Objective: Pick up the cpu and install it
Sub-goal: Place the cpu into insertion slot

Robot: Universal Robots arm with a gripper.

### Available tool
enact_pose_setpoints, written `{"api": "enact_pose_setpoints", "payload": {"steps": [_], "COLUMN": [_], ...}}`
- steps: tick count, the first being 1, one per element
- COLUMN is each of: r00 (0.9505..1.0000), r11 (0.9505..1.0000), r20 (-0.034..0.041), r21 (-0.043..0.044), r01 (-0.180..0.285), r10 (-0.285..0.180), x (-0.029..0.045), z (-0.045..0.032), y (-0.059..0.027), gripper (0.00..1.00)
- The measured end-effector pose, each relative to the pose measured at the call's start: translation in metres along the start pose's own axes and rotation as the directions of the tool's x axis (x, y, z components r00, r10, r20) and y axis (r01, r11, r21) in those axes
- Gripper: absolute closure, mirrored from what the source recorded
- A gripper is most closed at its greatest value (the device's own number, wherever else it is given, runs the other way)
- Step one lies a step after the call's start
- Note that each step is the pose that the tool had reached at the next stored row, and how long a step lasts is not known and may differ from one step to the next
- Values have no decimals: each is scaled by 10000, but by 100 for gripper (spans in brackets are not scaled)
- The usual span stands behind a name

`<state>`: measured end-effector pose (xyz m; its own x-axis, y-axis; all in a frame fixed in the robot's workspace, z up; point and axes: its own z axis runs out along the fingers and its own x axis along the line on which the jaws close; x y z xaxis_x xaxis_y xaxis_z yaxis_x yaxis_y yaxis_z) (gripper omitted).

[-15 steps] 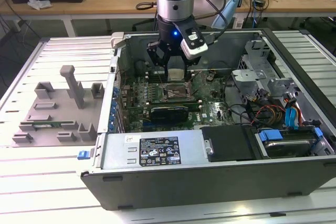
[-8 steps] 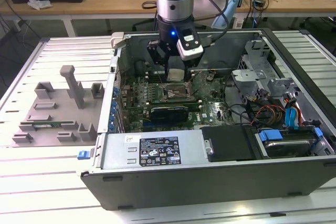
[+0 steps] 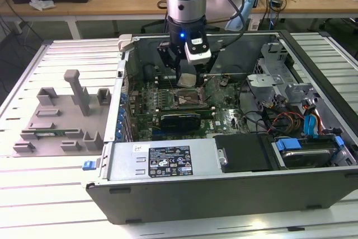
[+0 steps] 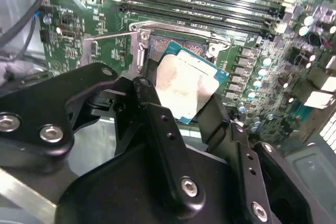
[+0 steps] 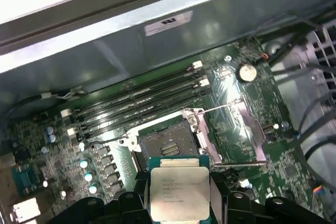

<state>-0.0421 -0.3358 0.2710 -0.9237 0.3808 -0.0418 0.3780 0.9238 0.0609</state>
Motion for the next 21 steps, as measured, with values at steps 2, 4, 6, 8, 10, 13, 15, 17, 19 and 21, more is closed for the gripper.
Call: {"api": "enact_pose_setpoints", "payload": {"steps": [2,4,6,8,10,13,15,17,19,21], "r00": [9987,9954,9885,9811,9669,9490,9300,9177,9022,8836], "r11": [9987,9954,9885,9811,9669,9491,9302,9179,9024,8838], "r20": [32,60,97,126,170,213,253,276,303,334], "r21": [21,37,56,69,87,101,111,116,121,125], "r01": [-513,-953,-1508,-1932,-2549,-3147,-3669,-3967,-4307,-4677], "r10": [513,953,1508,1931,2547,3144,3666,3962,4302,4671], "x": [0,0,0,0,0,0,0,0,0,0], "z": [0,0,0,0,0,0,0,0,0,0], "y": [0,0,0,0,0,0,0,0,0,0], "gripper": [46,46,46,46,46,46,46,46,46,46]}}
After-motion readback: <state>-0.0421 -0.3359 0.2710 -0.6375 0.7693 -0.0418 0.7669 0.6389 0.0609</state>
